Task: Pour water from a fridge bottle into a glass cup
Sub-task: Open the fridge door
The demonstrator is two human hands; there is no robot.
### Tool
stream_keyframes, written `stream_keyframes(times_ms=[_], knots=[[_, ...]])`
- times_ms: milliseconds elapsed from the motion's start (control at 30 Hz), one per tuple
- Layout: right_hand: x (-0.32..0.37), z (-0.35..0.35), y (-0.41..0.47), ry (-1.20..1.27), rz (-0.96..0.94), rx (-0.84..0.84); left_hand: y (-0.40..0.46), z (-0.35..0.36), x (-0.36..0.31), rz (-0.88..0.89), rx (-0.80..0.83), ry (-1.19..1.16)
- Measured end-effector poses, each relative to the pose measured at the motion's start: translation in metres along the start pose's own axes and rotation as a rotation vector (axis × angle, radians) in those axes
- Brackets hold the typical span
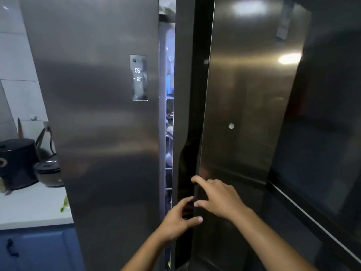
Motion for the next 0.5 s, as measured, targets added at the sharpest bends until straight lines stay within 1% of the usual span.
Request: stream_keyframes(times_ms=[33,67,133,167,200,233,300,367,467,500], knots=[[-0.004,-0.004,-0.018,0.03,0.022,0.009,-0.013,0.007,-0.007,0.035,-0.047,0.041],[-0.008,-0.009,-0.037,0.084,0.046,0.014,-0.025,0.013,-0.015,0.063,-0.132,0.082],[-0.014,-0.017,-0.076,0.243,0.101,-0.045,-0.048,0.021,-0.029,0.121,-0.353,0.059],[-0.016,-0.019,-0.094,0.328,0.139,-0.126,-0.058,0.024,-0.038,0.16,-0.463,0.021],[-0.017,-0.022,-0.112,0.41,0.186,-0.224,-0.066,0.028,-0.046,0.189,-0.532,-0.012],[-0.016,-0.023,-0.127,0.488,0.238,-0.309,-0.071,0.033,-0.053,0.197,-0.557,-0.021],[-0.014,-0.025,-0.152,0.642,0.342,-0.383,-0.075,0.049,-0.065,0.133,-0.472,0.025],[-0.014,-0.027,-0.17,0.751,0.414,-0.379,-0.075,0.072,-0.076,0.116,-0.356,0.081],[-0.031,-0.038,-0.193,0.745,0.502,-0.416,-0.075,0.116,-0.09,0.221,-0.19,0.085],[-0.042,-0.041,-0.202,0.729,0.544,-0.433,-0.075,0.132,-0.092,0.252,-0.16,0.079]])
Point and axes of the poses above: each hand's wrist, its own y-axis towards the middle knuckle, its own z-axis out of the palm, x = y × z, the point moved 2 cm from there along y, towards the middle knuckle, and after that the axes turned 1 degree about -z, right-handed, at the moved point
